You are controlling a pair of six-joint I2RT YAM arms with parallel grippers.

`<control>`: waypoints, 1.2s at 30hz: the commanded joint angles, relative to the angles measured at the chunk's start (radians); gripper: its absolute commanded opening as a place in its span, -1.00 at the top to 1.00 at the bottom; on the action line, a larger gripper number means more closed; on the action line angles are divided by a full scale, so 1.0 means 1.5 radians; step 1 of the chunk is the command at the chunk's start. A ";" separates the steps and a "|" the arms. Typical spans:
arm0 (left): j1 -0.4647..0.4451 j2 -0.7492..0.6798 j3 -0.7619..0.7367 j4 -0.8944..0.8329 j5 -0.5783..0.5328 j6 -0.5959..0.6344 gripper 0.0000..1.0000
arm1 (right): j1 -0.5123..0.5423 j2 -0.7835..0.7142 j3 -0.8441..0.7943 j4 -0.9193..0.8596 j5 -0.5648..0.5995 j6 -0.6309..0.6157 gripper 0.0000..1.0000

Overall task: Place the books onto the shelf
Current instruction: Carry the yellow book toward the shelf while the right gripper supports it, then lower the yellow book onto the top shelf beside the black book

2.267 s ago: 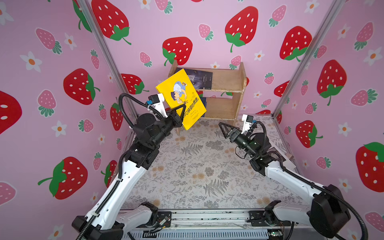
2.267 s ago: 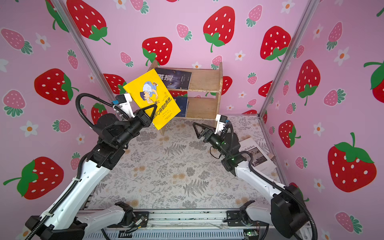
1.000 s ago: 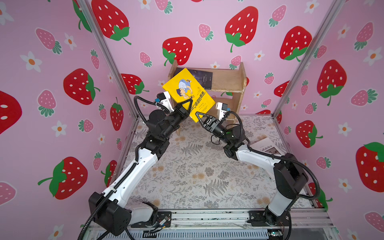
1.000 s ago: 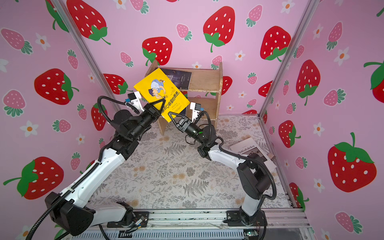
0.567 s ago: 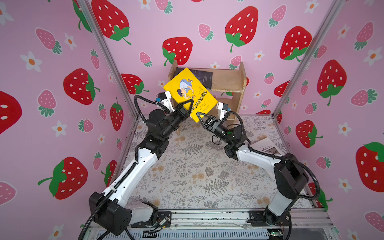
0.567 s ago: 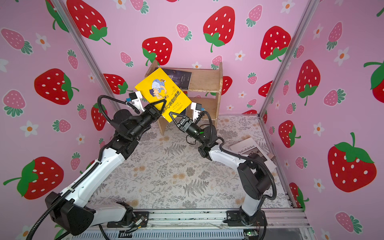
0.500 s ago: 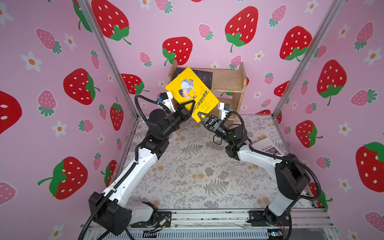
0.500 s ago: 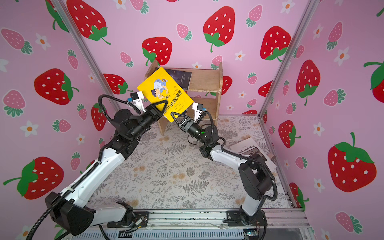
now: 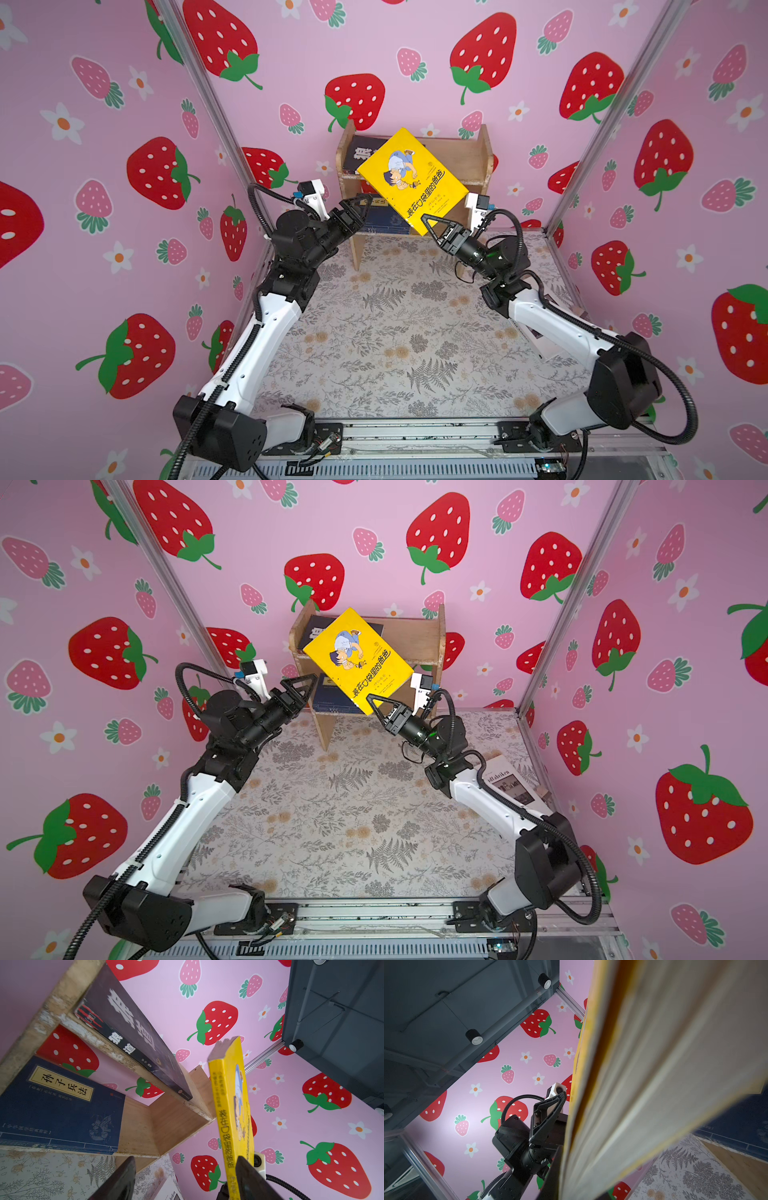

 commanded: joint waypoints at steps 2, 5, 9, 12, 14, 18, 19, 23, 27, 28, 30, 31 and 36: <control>0.019 0.018 0.022 0.102 0.133 -0.036 -0.53 | -0.023 -0.024 0.022 -0.001 -0.084 0.003 1.00; 0.017 0.034 0.031 0.168 0.205 -0.043 -0.53 | -0.036 -0.022 0.030 -0.008 -0.125 0.028 1.00; 0.007 0.042 0.023 0.211 0.240 -0.052 -0.53 | -0.048 -0.026 0.031 -0.021 -0.149 0.039 1.00; 0.005 0.049 0.023 0.206 0.237 -0.049 -0.41 | -0.050 -0.023 0.044 -0.031 -0.174 0.041 1.00; 0.006 0.054 0.027 0.209 0.235 -0.049 -0.25 | -0.051 -0.018 0.053 -0.033 -0.197 0.048 1.00; 0.005 0.060 0.031 0.218 0.231 -0.055 0.03 | -0.058 -0.015 0.059 -0.032 -0.217 0.068 1.00; 0.005 0.061 0.031 0.222 0.230 -0.057 0.08 | -0.059 -0.016 0.059 -0.032 -0.218 0.070 1.00; 0.005 0.061 0.025 0.245 0.215 -0.075 0.37 | -0.062 -0.013 0.060 -0.029 -0.219 0.075 1.00; 0.005 0.063 0.026 0.269 0.209 -0.099 0.77 | -0.066 -0.003 0.066 -0.023 -0.211 0.081 1.00; 0.005 0.063 0.027 0.270 0.206 -0.103 0.82 | -0.065 0.000 0.067 -0.021 -0.208 0.081 1.00; 0.005 0.061 0.027 0.276 0.198 -0.111 0.98 | -0.065 0.003 0.070 -0.014 -0.201 0.082 0.90; 0.005 0.058 0.025 0.281 0.190 -0.115 1.00 | -0.066 0.006 0.071 -0.011 -0.196 0.081 0.85; 0.005 0.055 0.055 0.262 0.128 -0.136 1.00 | -0.066 0.001 0.081 -0.016 -0.150 0.042 0.14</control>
